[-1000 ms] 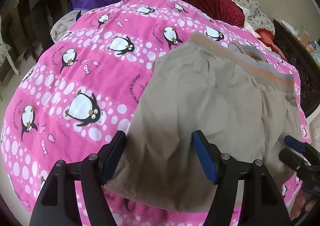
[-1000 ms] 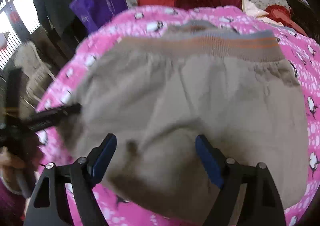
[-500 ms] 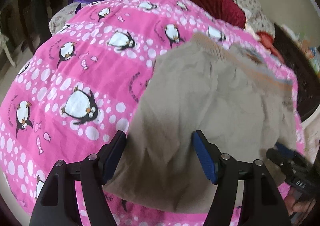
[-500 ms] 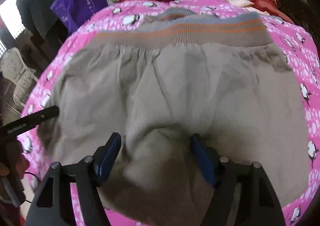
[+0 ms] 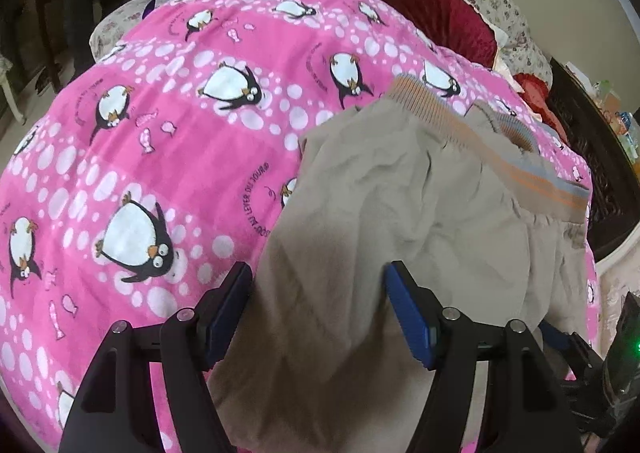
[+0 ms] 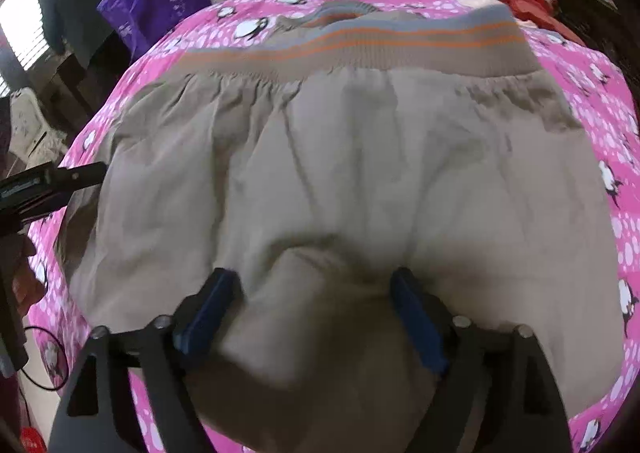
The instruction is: Fold large clothes
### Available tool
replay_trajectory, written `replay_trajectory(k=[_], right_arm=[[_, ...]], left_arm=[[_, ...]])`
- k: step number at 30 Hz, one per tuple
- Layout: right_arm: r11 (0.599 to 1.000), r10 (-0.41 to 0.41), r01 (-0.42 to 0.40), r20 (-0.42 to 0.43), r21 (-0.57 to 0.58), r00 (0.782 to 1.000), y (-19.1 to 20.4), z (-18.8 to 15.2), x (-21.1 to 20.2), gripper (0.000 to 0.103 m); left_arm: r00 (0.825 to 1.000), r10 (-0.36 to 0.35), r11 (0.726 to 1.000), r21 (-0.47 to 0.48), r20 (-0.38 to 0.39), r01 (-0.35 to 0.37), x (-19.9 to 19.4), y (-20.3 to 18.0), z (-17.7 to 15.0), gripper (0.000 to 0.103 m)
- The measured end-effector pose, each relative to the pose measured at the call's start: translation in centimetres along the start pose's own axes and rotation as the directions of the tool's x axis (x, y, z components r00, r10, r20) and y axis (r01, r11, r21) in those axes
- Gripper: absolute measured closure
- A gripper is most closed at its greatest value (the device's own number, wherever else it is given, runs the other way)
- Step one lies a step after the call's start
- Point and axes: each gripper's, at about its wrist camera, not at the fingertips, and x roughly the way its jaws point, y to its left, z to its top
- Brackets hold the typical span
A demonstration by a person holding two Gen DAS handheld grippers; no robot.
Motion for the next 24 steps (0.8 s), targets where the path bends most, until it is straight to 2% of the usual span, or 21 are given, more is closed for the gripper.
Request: replay_trajectory(k=[5,7,14,15,18,20,24], right_arm=[[1.000,0.000,0.000,-0.013,0.002,1.000,0.2,0.2,0.5,0.007],[1.000,0.015,-0.015,-0.019,0.003,1.000,0.2,0.3,0.7,0.001],[0.998,0.008,-0.011,-0.042,-0.058,0.999,0.8,0.2,0.9,0.000],[0.999,0.009,-0.011,-0.040,-0.049,0.999,0.7,0.3,0.7,0.002],[0.999,0.030,-0.031,-0.027,-0.027,0.999,0.9,0.9,-0.5,0.023],[0.997,0.073,-0.073,0.007,-0.032,0.997,1.2,1.5,-1.6,0.027],[0.997,0.071,-0.070,0.040,-0.035,0.997,1.7,2.3,-2.0,0.028]], left_arm=[[1.000,0.016,0.999,0.042,-0.014,-0.016,0.6,-0.5,-0.2,0.045],[1.000,0.022,0.997,0.069,-0.018,-0.021,0.7,-0.8,-0.3,0.045],[1.000,0.017,0.995,0.100,-0.019,-0.015,0.1,-0.8,0.5,0.045],[1.000,0.020,0.994,0.106,-0.011,-0.018,-0.2,-0.8,0.6,0.045],[1.000,-0.027,0.995,0.096,0.002,0.026,-0.9,-0.6,1.2,0.045],[0.997,-0.070,0.995,0.072,0.021,0.068,-1.5,0.0,1.8,0.045],[0.992,-0.129,0.991,0.026,-0.018,0.129,-0.8,1.1,3.1,0.045]])
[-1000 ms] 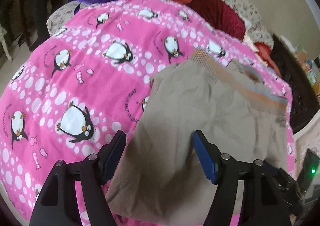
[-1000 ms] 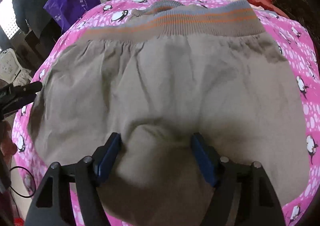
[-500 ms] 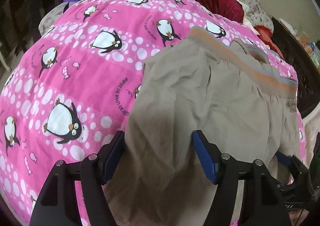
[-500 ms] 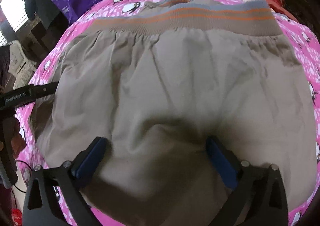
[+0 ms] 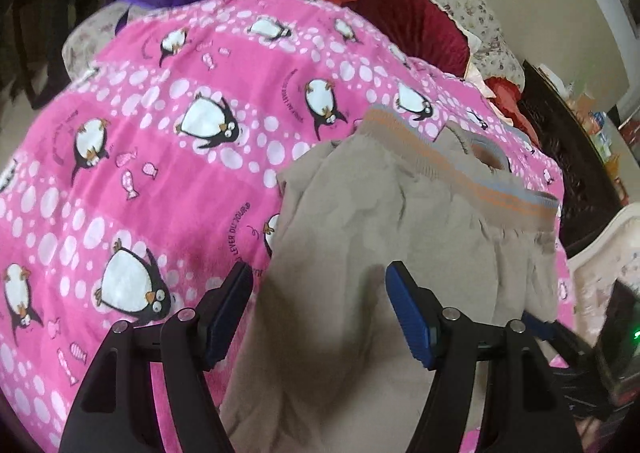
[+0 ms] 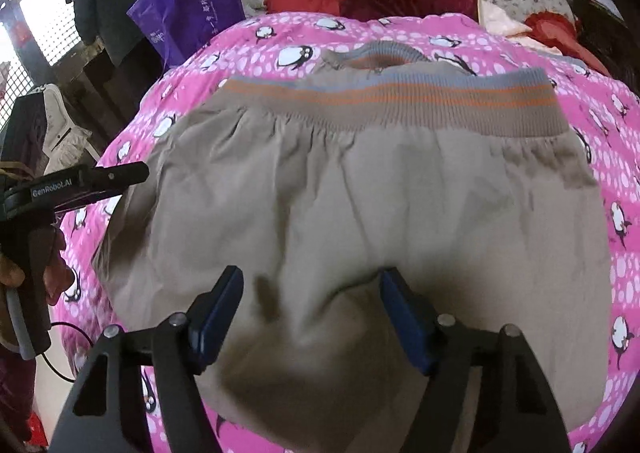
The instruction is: Fold large clothes
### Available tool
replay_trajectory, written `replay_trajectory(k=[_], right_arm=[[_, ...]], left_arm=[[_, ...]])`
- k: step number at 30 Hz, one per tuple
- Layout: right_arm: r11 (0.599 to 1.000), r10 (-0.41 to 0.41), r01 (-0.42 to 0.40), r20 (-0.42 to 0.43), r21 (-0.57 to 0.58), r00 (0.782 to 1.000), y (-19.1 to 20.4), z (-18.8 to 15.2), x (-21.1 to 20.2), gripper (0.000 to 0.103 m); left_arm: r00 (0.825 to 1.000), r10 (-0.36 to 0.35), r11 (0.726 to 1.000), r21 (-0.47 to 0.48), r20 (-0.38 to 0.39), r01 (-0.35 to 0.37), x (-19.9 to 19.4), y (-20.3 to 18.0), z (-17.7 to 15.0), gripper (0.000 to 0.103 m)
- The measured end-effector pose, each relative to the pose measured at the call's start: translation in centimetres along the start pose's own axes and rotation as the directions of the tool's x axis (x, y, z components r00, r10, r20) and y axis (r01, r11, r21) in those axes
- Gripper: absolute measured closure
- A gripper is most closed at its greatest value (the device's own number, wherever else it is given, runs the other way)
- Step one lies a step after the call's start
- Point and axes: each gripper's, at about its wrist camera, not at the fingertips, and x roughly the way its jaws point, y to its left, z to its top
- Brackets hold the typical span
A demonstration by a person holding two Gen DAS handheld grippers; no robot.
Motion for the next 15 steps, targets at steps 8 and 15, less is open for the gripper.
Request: replay_trajectory(k=[8,15], right_arm=[[1.000,-0.002,0.003,-0.047,0.026,0.999,-0.6,-0.4,2.0,0.028],[0.999,-0.008,0.009,-0.028,0.040,1.000,-1.9,0.3,1.1,0.028]], left_arm=[[0.989,-0.084,0.996,-0.018,-0.118,0.082,4.5,0.9,0.3,0.042],[0.990,-0.050,0.999,0.015,-0.129,0.052,5.2,-0.6,0.4,0.037]])
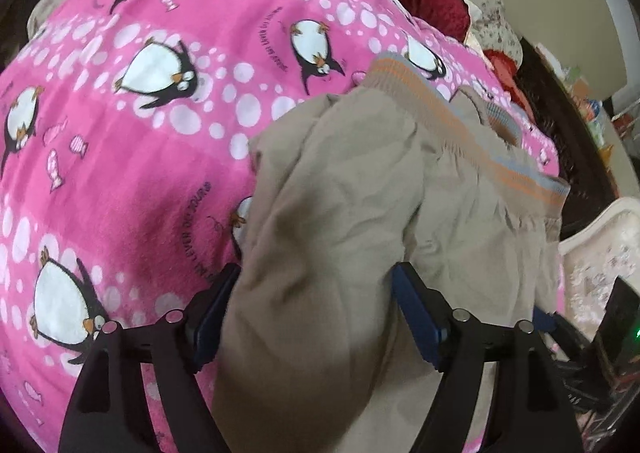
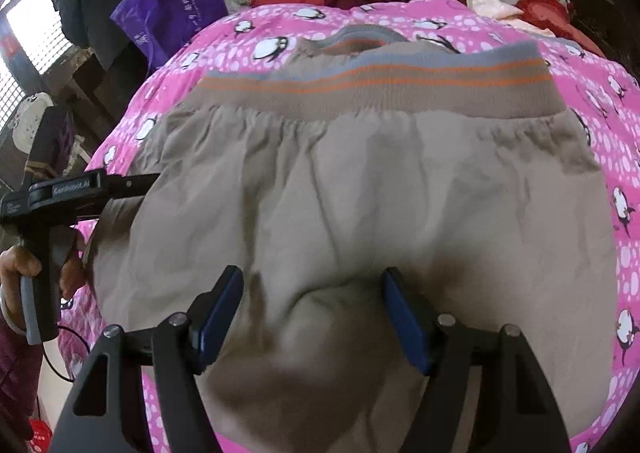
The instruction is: Fold large clothes
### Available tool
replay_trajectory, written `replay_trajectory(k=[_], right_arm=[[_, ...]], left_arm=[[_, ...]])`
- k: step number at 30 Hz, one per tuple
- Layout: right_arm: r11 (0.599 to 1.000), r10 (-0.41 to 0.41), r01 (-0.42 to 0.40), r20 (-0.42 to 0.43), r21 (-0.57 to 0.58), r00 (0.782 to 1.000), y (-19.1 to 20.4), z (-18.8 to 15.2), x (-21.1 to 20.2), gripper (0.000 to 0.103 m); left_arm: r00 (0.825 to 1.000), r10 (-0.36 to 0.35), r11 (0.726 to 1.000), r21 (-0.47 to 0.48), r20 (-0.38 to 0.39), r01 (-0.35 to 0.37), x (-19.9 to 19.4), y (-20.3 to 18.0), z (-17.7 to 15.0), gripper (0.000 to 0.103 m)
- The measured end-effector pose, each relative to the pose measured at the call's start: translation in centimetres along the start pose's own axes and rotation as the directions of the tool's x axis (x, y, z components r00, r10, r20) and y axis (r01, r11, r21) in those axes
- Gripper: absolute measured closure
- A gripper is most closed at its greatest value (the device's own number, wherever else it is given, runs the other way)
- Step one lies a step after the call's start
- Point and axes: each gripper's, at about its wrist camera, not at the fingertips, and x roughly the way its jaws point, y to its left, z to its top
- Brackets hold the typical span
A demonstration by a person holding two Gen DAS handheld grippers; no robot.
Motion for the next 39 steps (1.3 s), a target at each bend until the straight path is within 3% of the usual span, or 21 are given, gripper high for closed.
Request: replay_trajectory(k=[4,21,23,25,28,32,34,38,39], right_arm=[[0.999,0.011,-0.011,-0.008,0.030,1.000,-0.7,-0.2,0.3,0.028],[0.999,0.035,-0.036,0.016,0.041,0.999,-1.3,-0.3,-0.9,0.028],[0.999,0.031,-0.032,0.027,0.036,0.999,-1.4,-0.3,-1.2,0.028],[0.999,0.021,-0.023,0.054,0.036,0.998,-1.6,-0.2,-1.8,0.039],[0.998,0.024,-0.029,0.083,0.061,0.996,-2.3,0.1,-2.5,0.045],[0.996,0.031,-0.041,0.113,0.083,0.993,-3.4,0.5,-3.1,0.046],[0.995,0.019,-0.032,0.124,0.099,0.992,-4.2,0.8,-2.7,0.046],[0.990,-0.029,0.026,0.017,0.138,0.999,-5.9,1.2,1.1,0.048],[0.990,-0.026,0.022,0.028,0.142,0.999,-6.0,1.1,1.1,0.048]], left_arm=[[1.000,0.031,0.999,0.023,0.002,-0.031,0.3,-0.8,0.0,0.037],[0.999,0.045,0.999,0.029,0.006,-0.045,0.6,-1.0,0.2,0.037],[1.000,0.019,0.999,0.034,0.012,-0.020,0.5,-1.1,0.1,0.048],[1.000,-0.004,0.999,0.033,0.014,0.004,0.2,-1.2,-0.1,0.072],[0.999,-0.001,1.000,0.023,0.033,0.001,-1.0,-1.8,-0.3,0.092],[0.995,-0.076,0.997,0.021,0.068,0.074,-4.4,-3.2,-0.4,0.098],[0.994,-0.077,0.995,0.065,0.081,0.072,-5.8,-4.6,-0.5,0.099],[0.994,-0.038,0.988,0.151,0.102,0.022,-7.3,-7.7,-0.9,0.099],[0.994,-0.038,0.987,0.156,0.104,0.022,-7.4,-8.3,-0.9,0.100]])
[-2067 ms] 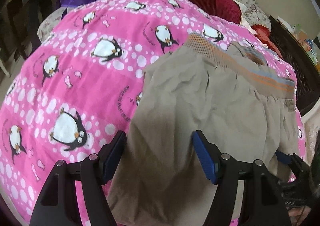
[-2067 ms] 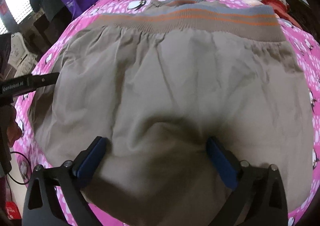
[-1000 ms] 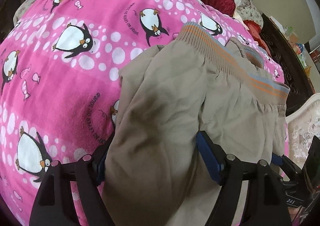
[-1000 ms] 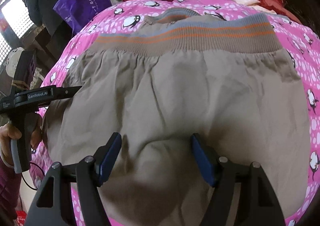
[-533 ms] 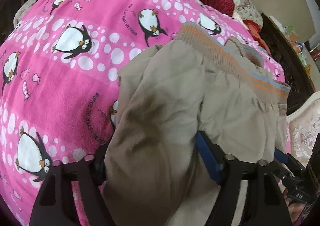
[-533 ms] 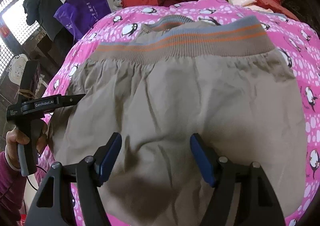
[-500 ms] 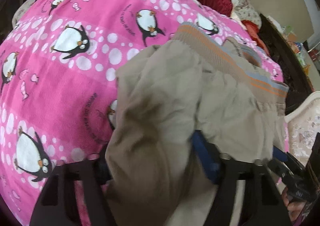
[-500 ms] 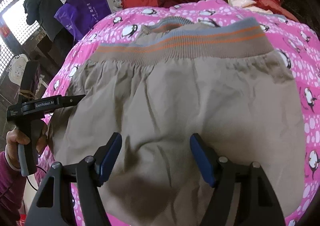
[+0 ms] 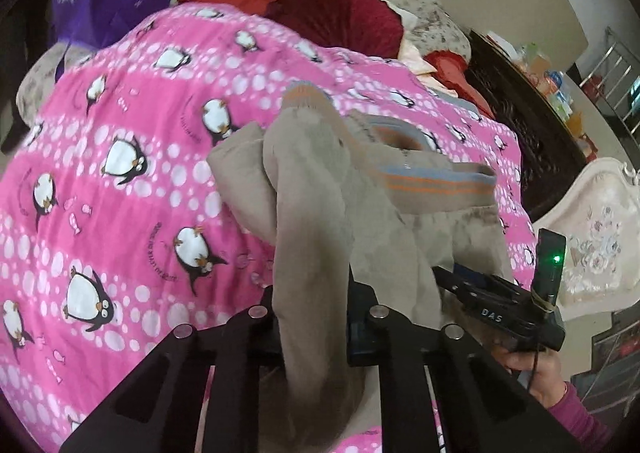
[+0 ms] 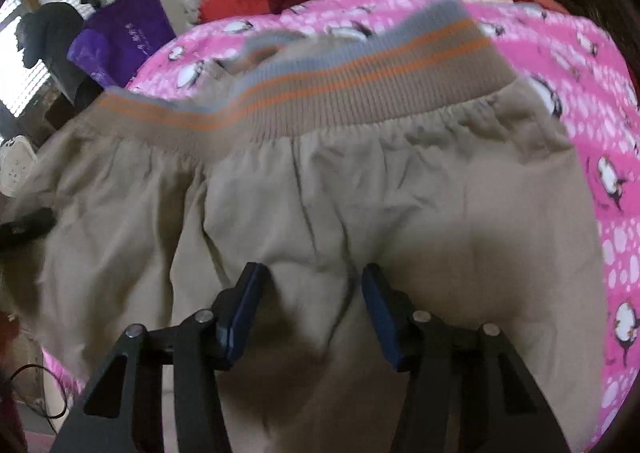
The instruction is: Fold large clothes
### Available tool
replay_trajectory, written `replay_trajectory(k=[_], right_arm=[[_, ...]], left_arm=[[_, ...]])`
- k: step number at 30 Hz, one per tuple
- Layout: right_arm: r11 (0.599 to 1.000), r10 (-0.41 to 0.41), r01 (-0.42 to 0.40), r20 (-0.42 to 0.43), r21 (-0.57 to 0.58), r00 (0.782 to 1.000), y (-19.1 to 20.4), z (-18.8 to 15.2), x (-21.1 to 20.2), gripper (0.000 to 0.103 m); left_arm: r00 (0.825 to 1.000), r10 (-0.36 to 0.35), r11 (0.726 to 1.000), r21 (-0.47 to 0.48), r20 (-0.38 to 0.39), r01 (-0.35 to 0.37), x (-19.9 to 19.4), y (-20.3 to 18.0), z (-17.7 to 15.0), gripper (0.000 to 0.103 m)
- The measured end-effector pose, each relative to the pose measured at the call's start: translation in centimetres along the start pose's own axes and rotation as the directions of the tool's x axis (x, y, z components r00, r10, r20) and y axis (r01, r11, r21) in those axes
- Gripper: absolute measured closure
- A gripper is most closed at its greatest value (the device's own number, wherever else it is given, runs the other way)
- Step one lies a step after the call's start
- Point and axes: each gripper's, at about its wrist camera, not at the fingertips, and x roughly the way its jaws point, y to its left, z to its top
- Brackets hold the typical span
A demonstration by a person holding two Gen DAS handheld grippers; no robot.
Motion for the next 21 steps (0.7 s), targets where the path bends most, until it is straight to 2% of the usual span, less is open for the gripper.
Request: replay_trajectory(k=[9,12,14,18,21], right_arm=[[1.000,0.016,-0.016,0.046,0.000,0.999,-0.5,-0.7,-2.6,0.048],[1.000,-0.008,0.008,-0.009,-0.013,1.000,-1.0,-0.7,-1.5,0.049],[1.000,-0.008,0.008,-0.013,-0.021,1.000,-1.0,-0.7,-1.6,0.050],[0.997,0.064,-0.065,0.025,0.050,0.998,-2.2,-0.8,-3.8,0.049],[0.996,0.065,-0.066,0.030,0.055,0.997,-3.1,-1.5,-5.2,0.049]], left_arm=[[1.000,0.017,0.999,0.036,0.009,-0.017,-0.2,-2.9,-0.2,0.100],[1.000,0.020,0.999,0.043,0.010,-0.020,-0.4,-3.8,-0.2,0.101],[1.000,0.017,0.998,0.052,0.011,-0.018,-0.5,-4.4,-0.2,0.101],[1.000,0.015,0.997,0.075,0.011,-0.016,-0.5,-5.5,0.0,0.101],[1.000,0.006,0.997,0.083,0.011,-0.007,-0.4,-6.3,0.0,0.102]])
